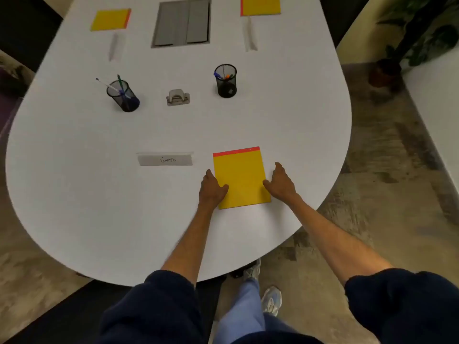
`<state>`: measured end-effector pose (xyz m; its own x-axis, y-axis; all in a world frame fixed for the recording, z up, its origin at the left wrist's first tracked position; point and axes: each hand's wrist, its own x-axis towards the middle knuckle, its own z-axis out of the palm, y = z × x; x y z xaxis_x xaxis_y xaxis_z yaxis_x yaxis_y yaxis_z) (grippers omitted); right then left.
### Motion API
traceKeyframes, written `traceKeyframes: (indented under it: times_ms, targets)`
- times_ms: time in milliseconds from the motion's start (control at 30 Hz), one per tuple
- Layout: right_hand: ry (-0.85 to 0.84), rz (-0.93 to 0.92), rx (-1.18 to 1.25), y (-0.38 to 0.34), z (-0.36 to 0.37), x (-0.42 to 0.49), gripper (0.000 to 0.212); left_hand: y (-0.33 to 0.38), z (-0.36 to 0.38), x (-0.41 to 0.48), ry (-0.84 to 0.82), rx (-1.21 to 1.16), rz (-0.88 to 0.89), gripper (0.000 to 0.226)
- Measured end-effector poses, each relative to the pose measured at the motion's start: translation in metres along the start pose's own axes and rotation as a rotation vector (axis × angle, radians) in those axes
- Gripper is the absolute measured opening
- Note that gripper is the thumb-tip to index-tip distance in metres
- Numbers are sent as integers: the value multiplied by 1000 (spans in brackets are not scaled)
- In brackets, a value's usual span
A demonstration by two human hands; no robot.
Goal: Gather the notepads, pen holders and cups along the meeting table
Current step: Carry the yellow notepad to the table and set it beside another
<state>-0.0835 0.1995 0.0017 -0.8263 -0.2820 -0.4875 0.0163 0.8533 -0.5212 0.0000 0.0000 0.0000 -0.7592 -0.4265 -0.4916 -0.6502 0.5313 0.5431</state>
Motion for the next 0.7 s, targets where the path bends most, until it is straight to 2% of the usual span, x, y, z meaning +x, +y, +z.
traceKeyframes:
  times_ms: [67,200,333,500,600,700]
  targets:
    - [-24,46,6,-3,3,8,78,1,2,8,-19,-54,-54,91]
    - [-22,111,5,-6,15,19,52,-2,10,16,4,-95,-79,92]
    - [20,159,94,-15,22,29,54,5,12,26,23,-203,-83,95]
    - [82,226,252,-17,26,40,47,22,9,37,48,-398,-191,110]
    - [80,313,432,-13,21,46,32,21,6,42,21,-357,-212,118]
    - [48,369,526,-9,17,47,27,22,6,43,6,-346,-242,116]
